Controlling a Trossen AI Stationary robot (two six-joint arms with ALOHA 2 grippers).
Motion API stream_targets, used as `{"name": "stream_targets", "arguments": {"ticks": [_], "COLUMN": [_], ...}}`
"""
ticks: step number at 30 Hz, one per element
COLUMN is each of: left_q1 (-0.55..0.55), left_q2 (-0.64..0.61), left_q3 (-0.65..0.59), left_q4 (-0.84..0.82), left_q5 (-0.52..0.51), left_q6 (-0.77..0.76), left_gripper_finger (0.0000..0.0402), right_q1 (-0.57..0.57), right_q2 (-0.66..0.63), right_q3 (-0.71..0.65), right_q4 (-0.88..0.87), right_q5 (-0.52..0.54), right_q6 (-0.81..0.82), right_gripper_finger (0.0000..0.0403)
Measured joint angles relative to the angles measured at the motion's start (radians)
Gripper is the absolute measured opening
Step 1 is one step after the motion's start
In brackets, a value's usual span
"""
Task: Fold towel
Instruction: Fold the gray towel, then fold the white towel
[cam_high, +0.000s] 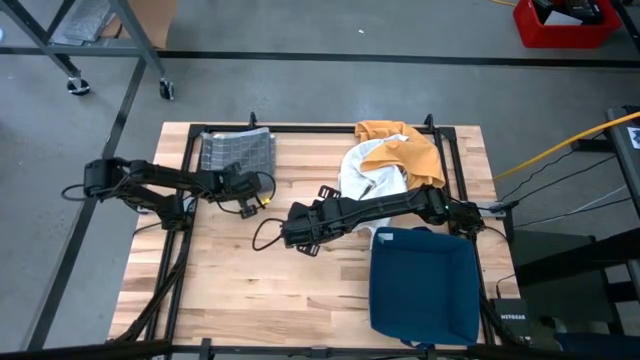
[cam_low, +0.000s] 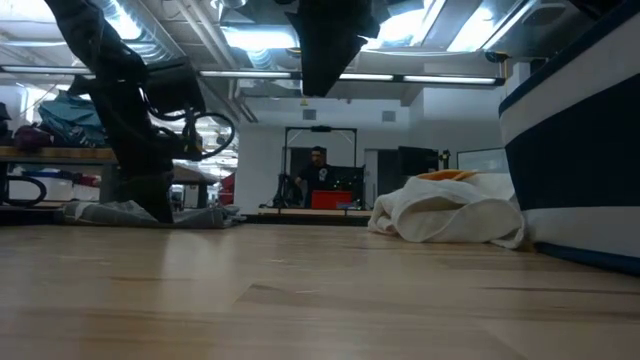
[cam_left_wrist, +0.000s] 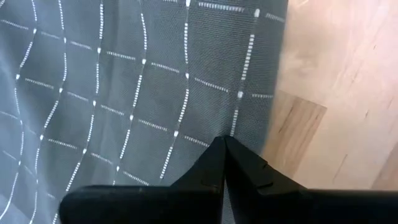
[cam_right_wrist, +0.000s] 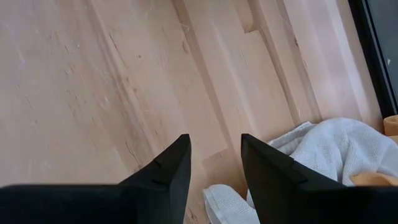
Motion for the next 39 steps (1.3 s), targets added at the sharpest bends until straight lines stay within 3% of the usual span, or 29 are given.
{"name": "stream_targets", "arguments": {"ticks": [10,20,28,35,39], "left_q1": [-0.074,-0.077,-0.077,-0.077,-0.077], "left_q2": [-0.236,-0.425,-0.466,-0.464,-0.464], "left_q3": [-0.002,0.000,0.001,0.001,0.001], "left_q4": [0.018,0.010,-0.075,-0.128,-0.158], "left_q5": [0.018,0.012,0.057,0.090,0.092], "left_q6": [0.022,-0.034,-0.062,-0.035,-0.053], "left_gripper_finger": [0.0003,0.0003,0.0003,0.0003,0.0003], "right_q1": [0.000,0.000,0.000,0.000,0.001], "right_q2": [0.000,0.000,0.000,-0.011,-0.087], "right_q3": [0.000,0.000,0.000,0.000,-0.001], "right_q4": [0.000,0.004,0.092,0.138,0.138], "right_q5": [0.001,0.000,-0.129,-0.136,-0.136], "right_q6": [0.000,-0.007,-0.016,-0.029,-0.028], "right_gripper_finger": [0.0143,0.0143,0.0143,0.0143,0.0143]}}
